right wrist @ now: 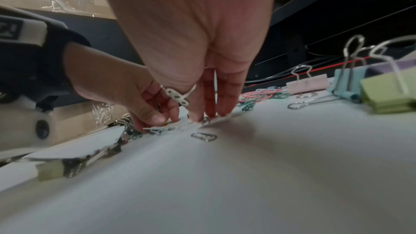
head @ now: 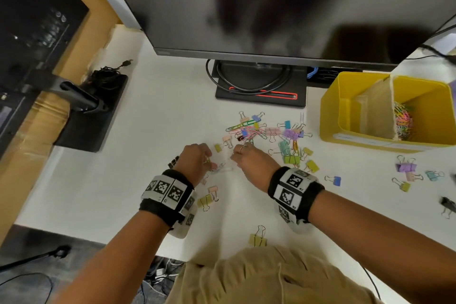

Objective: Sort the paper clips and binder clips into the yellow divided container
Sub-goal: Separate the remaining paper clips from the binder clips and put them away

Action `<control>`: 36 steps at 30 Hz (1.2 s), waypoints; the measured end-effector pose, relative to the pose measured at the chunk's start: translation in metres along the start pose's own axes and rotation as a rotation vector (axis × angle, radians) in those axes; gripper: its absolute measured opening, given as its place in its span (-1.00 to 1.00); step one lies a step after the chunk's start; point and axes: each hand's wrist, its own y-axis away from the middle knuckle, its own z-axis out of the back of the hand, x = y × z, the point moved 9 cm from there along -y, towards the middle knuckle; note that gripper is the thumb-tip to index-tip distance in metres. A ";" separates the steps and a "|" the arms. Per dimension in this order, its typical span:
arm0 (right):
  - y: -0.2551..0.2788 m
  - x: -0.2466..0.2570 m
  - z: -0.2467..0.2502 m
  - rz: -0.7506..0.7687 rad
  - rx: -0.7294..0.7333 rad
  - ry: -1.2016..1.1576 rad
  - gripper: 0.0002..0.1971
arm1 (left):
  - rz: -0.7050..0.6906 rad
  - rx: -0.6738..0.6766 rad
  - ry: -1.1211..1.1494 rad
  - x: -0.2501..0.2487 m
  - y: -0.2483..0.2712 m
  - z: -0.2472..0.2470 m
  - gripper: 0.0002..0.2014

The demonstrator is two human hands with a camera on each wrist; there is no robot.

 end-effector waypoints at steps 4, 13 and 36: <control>0.021 -0.011 0.000 0.063 -0.026 -0.119 -0.66 | -0.009 0.087 0.001 -0.014 0.011 -0.020 -0.47; 0.042 -0.033 0.003 -0.107 -0.018 -0.252 -0.42 | -0.137 0.110 -0.264 -0.048 -0.002 -0.035 -0.68; 0.008 -0.058 0.053 -0.330 -0.264 -0.148 -0.49 | -0.189 -0.008 -0.249 -0.058 -0.006 -0.041 -0.72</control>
